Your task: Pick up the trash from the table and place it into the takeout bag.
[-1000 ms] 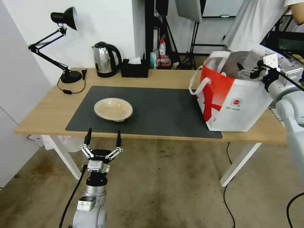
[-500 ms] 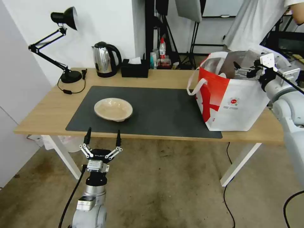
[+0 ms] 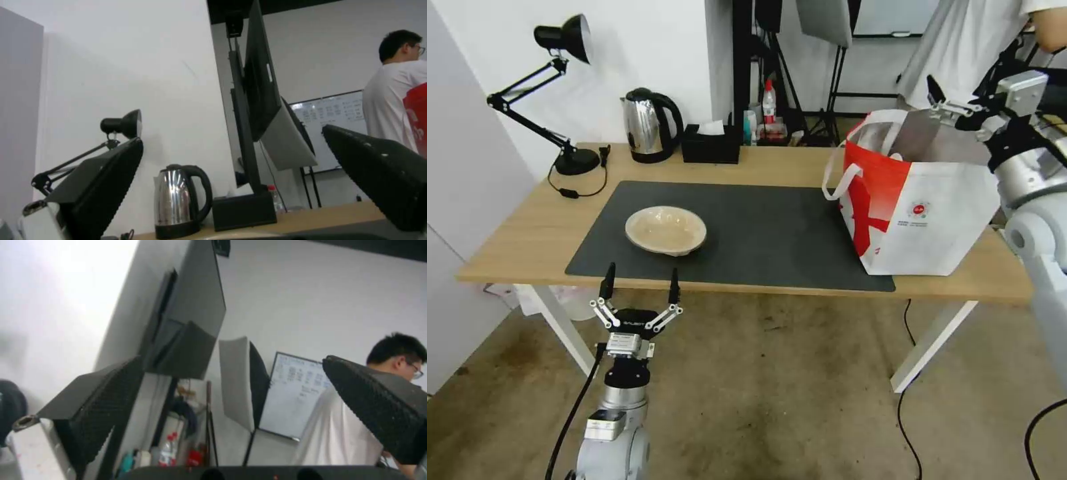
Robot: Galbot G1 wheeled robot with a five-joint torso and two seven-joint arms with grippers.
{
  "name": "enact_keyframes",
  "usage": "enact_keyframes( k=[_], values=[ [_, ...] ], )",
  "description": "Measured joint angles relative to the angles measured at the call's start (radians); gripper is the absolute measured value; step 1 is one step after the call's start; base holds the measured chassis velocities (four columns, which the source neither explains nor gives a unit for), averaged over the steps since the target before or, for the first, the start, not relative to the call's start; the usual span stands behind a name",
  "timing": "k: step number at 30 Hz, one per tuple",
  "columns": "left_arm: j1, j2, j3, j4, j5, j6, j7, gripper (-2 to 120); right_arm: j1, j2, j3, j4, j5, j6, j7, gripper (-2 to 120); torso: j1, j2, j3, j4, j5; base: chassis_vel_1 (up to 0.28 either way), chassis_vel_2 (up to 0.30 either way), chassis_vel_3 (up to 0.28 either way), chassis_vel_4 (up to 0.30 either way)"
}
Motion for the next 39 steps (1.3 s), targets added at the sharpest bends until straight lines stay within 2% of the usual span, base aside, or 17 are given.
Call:
enact_keyframes(
  k=[5,9,10,12,15,16,19,23,39],
  values=[
    [0.002,0.000,0.000,-0.008,-0.001,0.000,-0.001,100,-0.096,0.018,0.016,0.074,0.001,0.067,0.026,100,0.000,0.000,0.000,0.0000,0.0001,0.000,0.000,0.000,0.000],
    [-0.003,0.001,0.000,-0.009,-0.002,0.001,-0.001,100,-0.223,0.092,0.016,0.131,-0.053,0.197,0.054,100,0.000,0.000,0.000,-0.0002,0.0000,0.000,0.000,0.000,0.000],
    [-0.005,0.000,0.001,-0.009,-0.002,0.001,-0.001,100,-0.253,0.121,0.009,0.132,-0.086,0.239,0.059,100,0.000,0.000,0.000,0.0000,0.0000,0.000,0.000,0.000,0.000],
    [-0.006,0.000,0.002,-0.009,-0.002,0.002,-0.001,100,-0.274,0.138,0.001,0.132,-0.105,0.264,0.060,100,0.000,0.000,0.000,-0.0001,0.0003,0.000,0.000,0.000,0.000],
    [-0.009,0.001,0.009,-0.009,-0.002,0.003,-0.001,100,-0.347,0.205,-0.054,0.104,-0.179,0.386,0.084,100,0.000,0.000,0.000,-0.0001,0.0001,0.000,0.000,0.000,0.000],
    [-0.009,0.001,0.009,-0.009,-0.002,0.003,-0.001,100,-0.347,0.205,-0.054,0.104,-0.179,0.386,0.084,100,0.000,0.000,0.000,-0.0001,0.0001,0.000,0.000,0.000,0.000],
    [-0.010,0.001,0.012,-0.009,-0.004,0.004,-0.001,100,-0.406,0.282,-0.090,0.050,-0.299,0.542,0.103,100,0.000,0.000,0.000,0.0000,0.0003,0.000,0.000,0.000,0.000],
    [-0.011,0.001,0.017,-0.008,-0.004,0.004,-0.001,100,-0.444,0.330,-0.097,0.036,-0.357,0.590,0.106,100,0.000,0.000,0.000,0.0000,0.0000,0.000,0.000,0.000,0.000],
    [-0.015,0.001,0.022,0.000,-0.004,0.005,-0.001,100,-0.527,0.440,-0.117,-0.035,-0.514,0.708,0.131,100,0.000,0.000,0.000,0.0000,0.0002,0.000,0.000,0.000,0.000]
  ],
)
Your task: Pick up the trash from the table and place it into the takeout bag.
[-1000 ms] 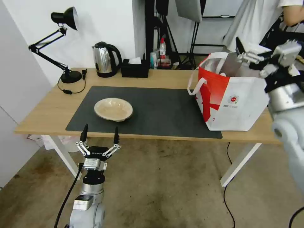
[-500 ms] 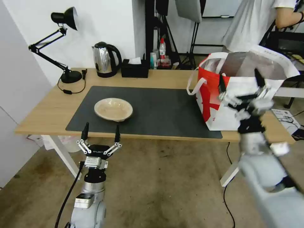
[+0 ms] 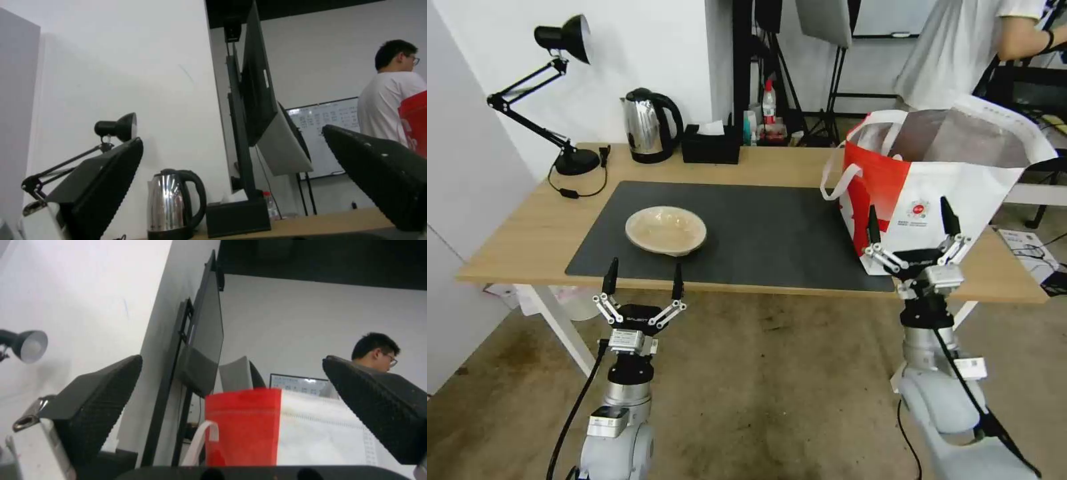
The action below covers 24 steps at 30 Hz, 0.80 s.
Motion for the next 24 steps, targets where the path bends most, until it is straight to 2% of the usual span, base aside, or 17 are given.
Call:
enact_keyframes(
  k=[10,24],
  values=[
    [-0.009,0.000,0.000,0.005,0.000,0.001,0.000,100,-0.023,0.035,-0.007,-0.041,-0.035,0.041,0.000,100,0.000,0.000,0.000,0.0000,0.0000,0.000,0.000,0.000,0.000],
    [-0.010,0.000,0.001,0.005,-0.001,0.003,0.000,100,-0.019,0.040,-0.007,-0.043,-0.037,0.038,-0.001,100,0.000,0.000,0.000,0.0000,0.0000,0.000,0.000,0.000,0.000]
  ],
)
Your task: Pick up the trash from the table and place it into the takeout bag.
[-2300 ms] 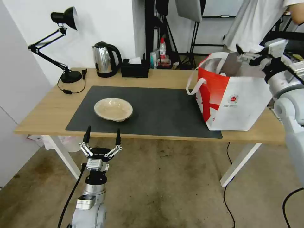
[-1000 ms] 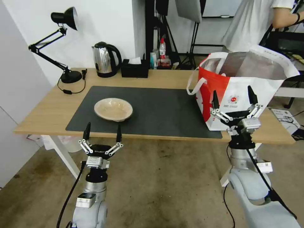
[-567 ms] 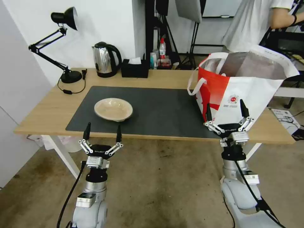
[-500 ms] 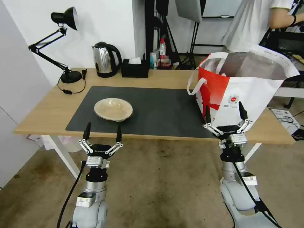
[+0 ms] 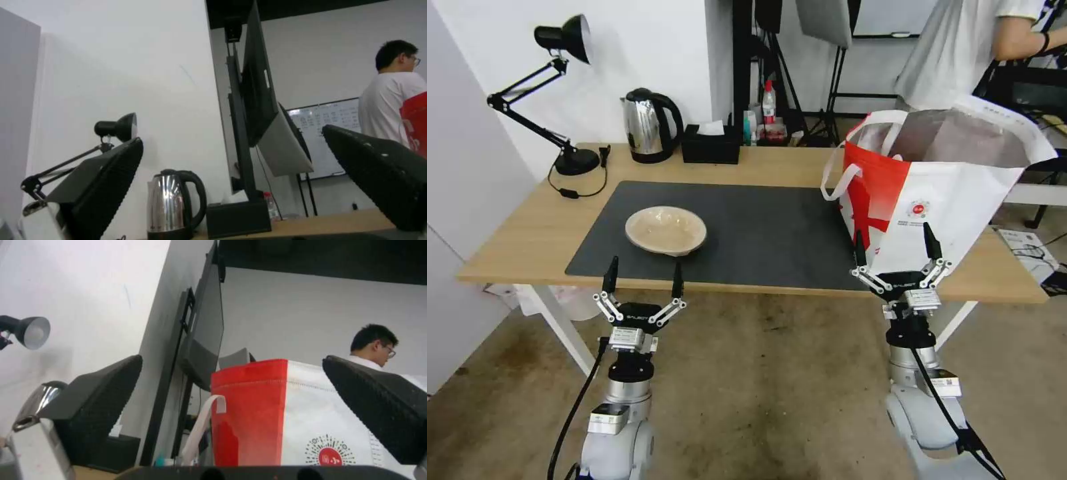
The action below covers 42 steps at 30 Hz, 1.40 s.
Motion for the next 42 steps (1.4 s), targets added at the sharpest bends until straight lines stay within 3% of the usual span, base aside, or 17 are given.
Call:
enact_keyframes(
  k=[10,17,21,28,35,42],
  values=[
    [0.000,0.001,-0.004,0.000,-0.002,0.007,0.004,100,0.002,-0.009,0.003,0.004,0.002,-0.007,-0.001,100,0.000,0.000,0.000,0.0000,0.0000,0.000,0.000,0.000,0.000],
    [-0.034,0.007,-0.028,0.001,-0.003,0.060,0.058,100,-0.001,-0.014,0.005,0.009,0.003,-0.012,-0.002,100,0.000,0.000,0.000,0.0000,0.0000,0.000,0.000,0.000,0.000],
    [-0.099,0.043,-0.042,0.002,-0.014,0.142,0.068,100,-0.006,-0.025,0.005,0.015,0.003,-0.018,-0.003,100,0.000,0.000,0.000,0.0000,0.0000,0.000,0.000,0.000,0.000],
    [-0.159,0.091,-0.053,0.001,-0.017,0.197,0.069,100,-0.009,-0.033,0.006,0.018,0.005,-0.024,-0.003,100,0.000,0.000,0.000,0.0001,-0.0002,0.000,0.000,0.000,0.000],
    [-0.267,0.175,-0.034,0.068,-0.014,0.238,0.105,100,-0.009,-0.038,0.002,0.018,0.005,-0.027,-0.004,100,0.000,0.000,0.000,-0.0002,-0.0001,0.000,0.000,0.000,0.000],
    [-0.312,0.228,-0.029,0.089,-0.025,0.265,0.209,100,-0.006,-0.050,-0.013,0.010,0.005,-0.030,-0.005,100,0.000,0.000,0.000,0.0001,0.0000,0.000,0.000,0.000,0.000]
  ],
)
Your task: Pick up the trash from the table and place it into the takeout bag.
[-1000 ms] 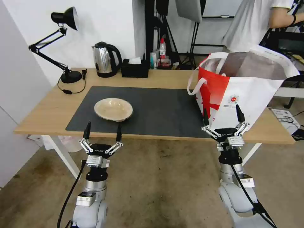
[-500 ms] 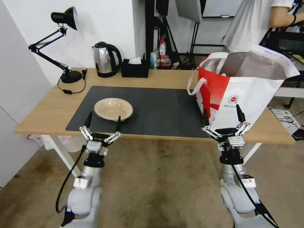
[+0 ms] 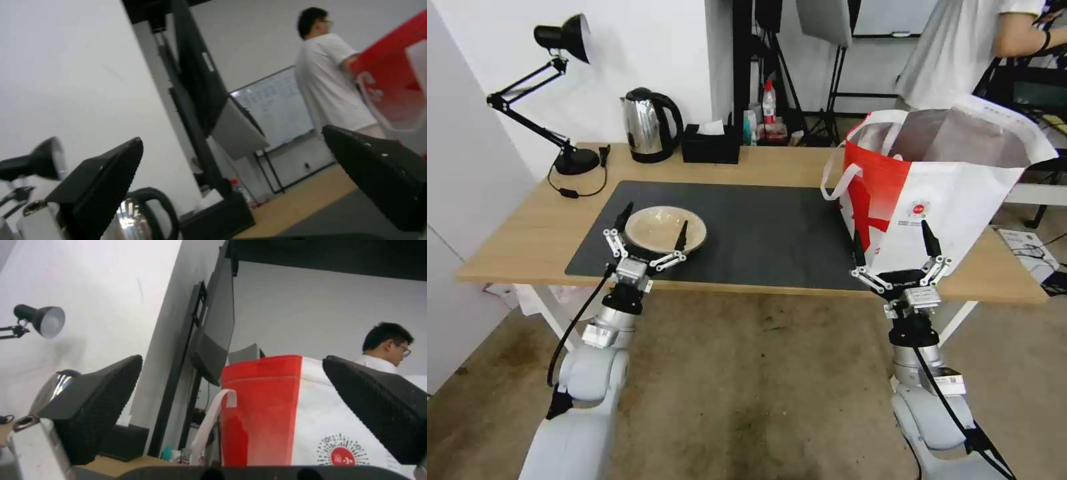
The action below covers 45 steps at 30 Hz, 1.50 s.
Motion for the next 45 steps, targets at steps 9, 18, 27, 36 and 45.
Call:
enact_keyframes(
  k=[9,18,27,36,45],
  values=[
    [-0.045,0.049,-0.002,0.024,-0.007,0.042,0.124,100,-0.002,0.003,-0.004,0.000,-0.001,0.000,-0.001,100,0.000,0.000,0.000,-0.0001,0.0001,0.000,0.000,0.000,0.000],
    [-0.088,0.091,-0.014,0.059,-0.012,0.080,0.236,100,-0.001,0.008,-0.004,-0.002,-0.003,-0.002,-0.002,100,0.000,0.000,0.000,-0.0002,0.0000,0.000,0.000,0.000,0.000],
    [-0.092,0.103,-0.027,0.068,-0.001,0.120,0.295,100,0.002,0.014,-0.007,-0.005,-0.004,-0.004,-0.002,100,0.000,0.000,0.000,0.0000,-0.0001,0.000,0.000,0.000,0.000],
    [-0.120,0.100,-0.026,0.108,0.056,0.124,0.327,100,0.002,0.013,-0.003,-0.006,-0.004,-0.004,-0.002,100,0.000,0.000,0.000,-0.0001,0.0000,0.000,0.000,0.000,0.000],
    [-0.152,0.102,-0.021,0.153,0.094,0.122,0.337,100,0.006,0.017,-0.001,-0.009,-0.003,-0.005,-0.002,100,0.000,0.000,0.000,-0.0001,0.0001,0.000,0.000,0.000,0.000]
  ],
)
